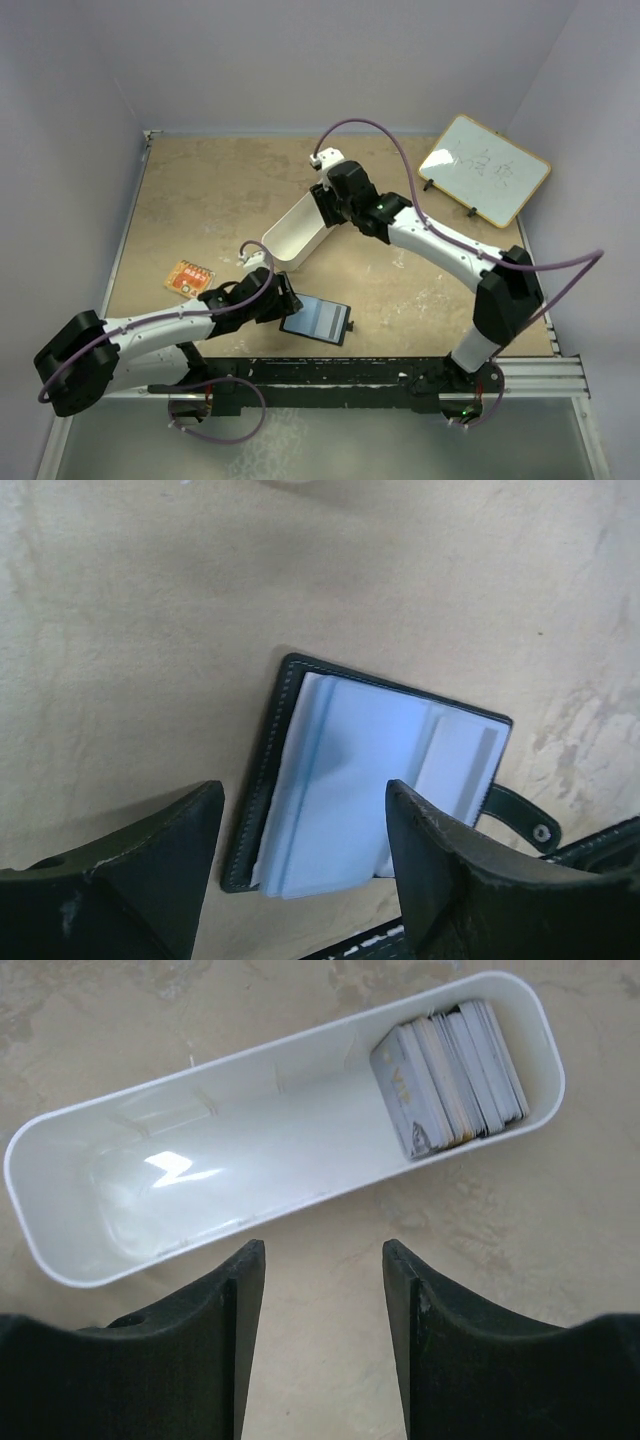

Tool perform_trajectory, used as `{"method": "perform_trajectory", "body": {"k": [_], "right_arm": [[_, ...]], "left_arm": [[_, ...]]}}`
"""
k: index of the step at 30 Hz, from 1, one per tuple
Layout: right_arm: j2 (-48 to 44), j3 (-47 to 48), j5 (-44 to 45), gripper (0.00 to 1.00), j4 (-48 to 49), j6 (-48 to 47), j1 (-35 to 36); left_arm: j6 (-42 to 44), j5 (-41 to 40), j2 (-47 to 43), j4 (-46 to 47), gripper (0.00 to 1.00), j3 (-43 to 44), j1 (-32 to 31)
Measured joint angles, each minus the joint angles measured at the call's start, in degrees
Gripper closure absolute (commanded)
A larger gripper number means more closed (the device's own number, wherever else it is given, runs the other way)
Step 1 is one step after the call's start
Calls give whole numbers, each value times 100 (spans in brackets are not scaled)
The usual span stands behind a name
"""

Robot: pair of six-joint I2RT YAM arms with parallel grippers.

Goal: Put the credit cards into the card holder
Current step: Turn over the card slot in the card holder.

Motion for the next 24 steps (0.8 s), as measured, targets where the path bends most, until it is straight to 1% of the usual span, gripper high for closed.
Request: {"method": "perform_trajectory", "body": {"k": [3,11,16,24], "right_arm": [[579,557,-85,41,-144,-299,-138],[2052,2000,-122,41,-608,-817,-354],[2708,2562,2,40,-841,-1110,-422],[3403,3239,433,39,-1036,-1617,-470]], "left_arm": [[2,192,81,459,37,-116,0],[-24,671,341,1379,38,-291,-4],[-111,846,262,1475,38,-367,-46],[-256,907,-310,1416,38,-380,-52]]}}
